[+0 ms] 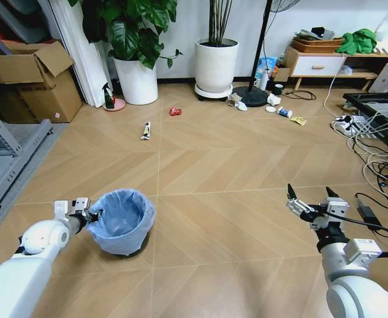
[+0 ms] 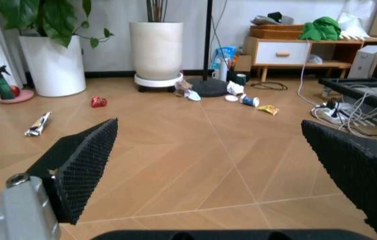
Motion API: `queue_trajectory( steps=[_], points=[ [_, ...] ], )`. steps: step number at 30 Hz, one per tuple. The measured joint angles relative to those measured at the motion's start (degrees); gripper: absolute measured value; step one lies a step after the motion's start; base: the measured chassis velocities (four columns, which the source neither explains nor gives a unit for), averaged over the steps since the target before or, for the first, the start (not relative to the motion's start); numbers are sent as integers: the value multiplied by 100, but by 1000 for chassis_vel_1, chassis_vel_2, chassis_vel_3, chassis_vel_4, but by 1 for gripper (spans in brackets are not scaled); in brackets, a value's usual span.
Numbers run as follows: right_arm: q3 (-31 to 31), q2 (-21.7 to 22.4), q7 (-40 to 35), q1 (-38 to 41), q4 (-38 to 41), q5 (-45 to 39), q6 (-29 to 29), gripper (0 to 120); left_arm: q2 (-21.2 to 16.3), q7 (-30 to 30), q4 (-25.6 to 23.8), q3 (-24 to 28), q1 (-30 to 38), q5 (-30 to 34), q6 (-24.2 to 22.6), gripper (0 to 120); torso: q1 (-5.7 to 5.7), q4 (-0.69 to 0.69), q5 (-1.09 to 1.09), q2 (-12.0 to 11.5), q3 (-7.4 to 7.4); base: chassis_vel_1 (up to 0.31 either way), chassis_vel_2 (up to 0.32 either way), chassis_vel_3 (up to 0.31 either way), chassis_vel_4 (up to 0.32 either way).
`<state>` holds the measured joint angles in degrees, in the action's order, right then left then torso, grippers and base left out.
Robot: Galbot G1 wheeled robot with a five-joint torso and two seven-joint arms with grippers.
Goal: Pick up the trash bin and place the garbage on the floor into it.
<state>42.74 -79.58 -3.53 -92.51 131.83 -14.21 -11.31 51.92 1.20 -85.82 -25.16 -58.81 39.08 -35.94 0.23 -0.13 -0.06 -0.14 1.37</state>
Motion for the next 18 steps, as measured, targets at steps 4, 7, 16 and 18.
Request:
queue_trajectory(
  steps=[4,7,16,18],
  points=[
    [-8,0,-35,-1,0,-53,-34,100,46,-66,-27,-10,-12,28,35,0,0,0,1,0,0,0,0,0,0],
    [-6,6,-71,22,18,-138,-88,100,54,-91,-105,-39,-50,64,43,0,0,0,0,0,0,0,0,0,0],
    [82,105,-148,148,116,-429,-273,100,148,-400,-737,-457,-305,272,-10,0,0,0,1,0,0,0,0,0,0],
    [89,111,-148,151,121,-429,-275,100,175,-422,-806,-529,-348,271,-10,0,0,0,1,0,0,0,0,0,0]
  ],
)
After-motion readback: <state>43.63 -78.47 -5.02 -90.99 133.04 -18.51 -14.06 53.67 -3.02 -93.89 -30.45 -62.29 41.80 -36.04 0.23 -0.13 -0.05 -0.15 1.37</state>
